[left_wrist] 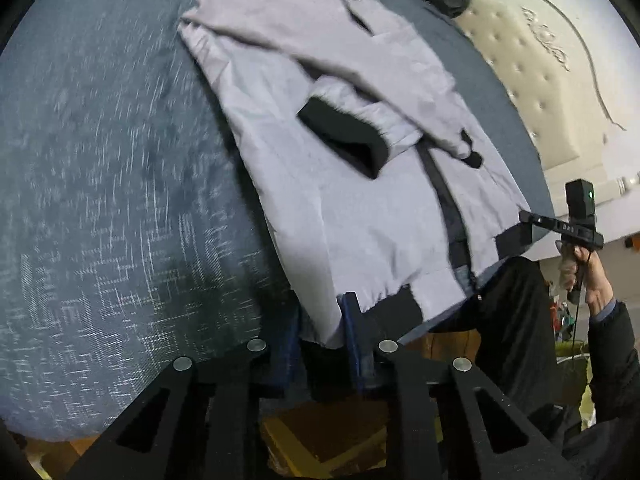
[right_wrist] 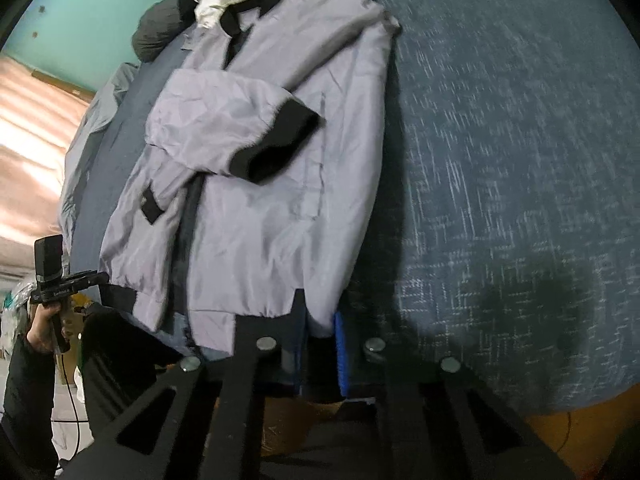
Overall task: Fold clothes
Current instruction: 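Grasp the black hem band with both tools, then lift the hem with both tools and fold it up toward the collar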
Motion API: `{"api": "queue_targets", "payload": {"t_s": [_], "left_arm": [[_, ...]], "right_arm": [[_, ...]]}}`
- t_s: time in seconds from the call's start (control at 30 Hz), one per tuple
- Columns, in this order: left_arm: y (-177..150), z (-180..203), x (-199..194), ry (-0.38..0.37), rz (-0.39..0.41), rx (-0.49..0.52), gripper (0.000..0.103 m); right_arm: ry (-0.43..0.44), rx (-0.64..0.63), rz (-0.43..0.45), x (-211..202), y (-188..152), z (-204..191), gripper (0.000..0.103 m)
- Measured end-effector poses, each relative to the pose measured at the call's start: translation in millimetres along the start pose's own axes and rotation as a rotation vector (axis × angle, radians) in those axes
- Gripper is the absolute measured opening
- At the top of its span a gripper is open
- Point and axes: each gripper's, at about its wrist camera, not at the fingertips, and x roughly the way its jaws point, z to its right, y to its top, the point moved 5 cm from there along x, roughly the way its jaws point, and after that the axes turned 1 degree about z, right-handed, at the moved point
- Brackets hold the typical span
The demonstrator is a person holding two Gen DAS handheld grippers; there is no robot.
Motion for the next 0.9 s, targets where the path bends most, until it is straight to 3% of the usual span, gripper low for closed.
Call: {"api": "queue_targets", "payload": {"t_s": [0.47, 0.67, 0.9], "left_arm": [[19, 43, -64, -0.066, 0.097, 0.098, 0.019], [32, 41, -86, -0.078, 0.127, 0.124, 0.019], [48, 40, -96, -0.079, 0.163, 0.140, 0.019]], "right_arm": [[0.167, -0.046, 0.092, -52, 13, -52, 0.010], [0.241, -0.073, 0.128, -76, 17, -73, 0.010], [0.249, -0.135, 0.163, -98, 31, -92, 0.010]]}}
